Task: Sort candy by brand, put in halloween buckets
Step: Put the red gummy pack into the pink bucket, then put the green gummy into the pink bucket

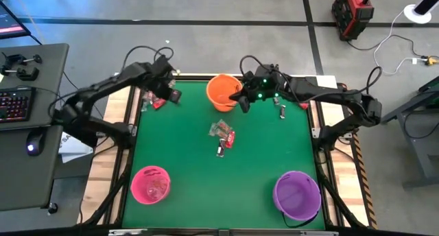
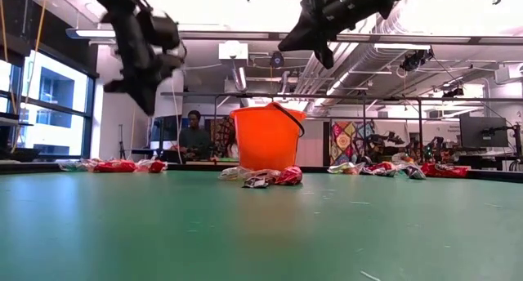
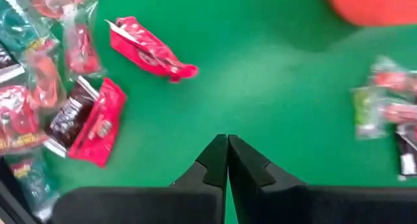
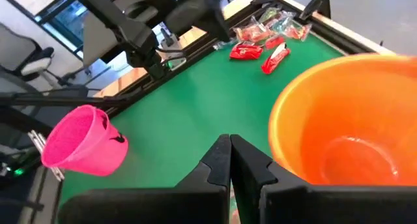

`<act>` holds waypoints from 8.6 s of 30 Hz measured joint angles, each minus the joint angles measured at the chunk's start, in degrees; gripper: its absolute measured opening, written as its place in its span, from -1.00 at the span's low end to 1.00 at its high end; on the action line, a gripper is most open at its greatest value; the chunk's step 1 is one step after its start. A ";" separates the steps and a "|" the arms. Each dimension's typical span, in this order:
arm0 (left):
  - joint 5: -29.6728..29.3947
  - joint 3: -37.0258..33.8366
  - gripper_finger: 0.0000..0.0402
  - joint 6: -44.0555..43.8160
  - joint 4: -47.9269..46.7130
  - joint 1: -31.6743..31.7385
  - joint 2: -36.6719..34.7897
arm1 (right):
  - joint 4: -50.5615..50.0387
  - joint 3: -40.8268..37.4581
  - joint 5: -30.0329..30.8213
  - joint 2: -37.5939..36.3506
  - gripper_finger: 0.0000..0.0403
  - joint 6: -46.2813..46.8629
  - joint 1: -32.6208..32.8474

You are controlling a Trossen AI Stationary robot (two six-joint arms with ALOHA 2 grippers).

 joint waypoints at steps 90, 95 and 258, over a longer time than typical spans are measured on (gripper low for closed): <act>1.45 -0.12 -1.00 -7.70 -5.55 -23.99 -18.73 | -0.02 -0.07 12.92 0.07 -1.00 -0.80 -0.35; 5.97 -0.12 -1.00 -25.72 -8.86 -48.86 -25.55 | -0.02 -0.07 10.61 0.07 -1.00 -2.18 -0.32; -1.69 5.91 0.03 -7.01 9.94 -38.58 -21.42 | 17.50 60.15 6.76 62.47 -0.95 -2.68 33.90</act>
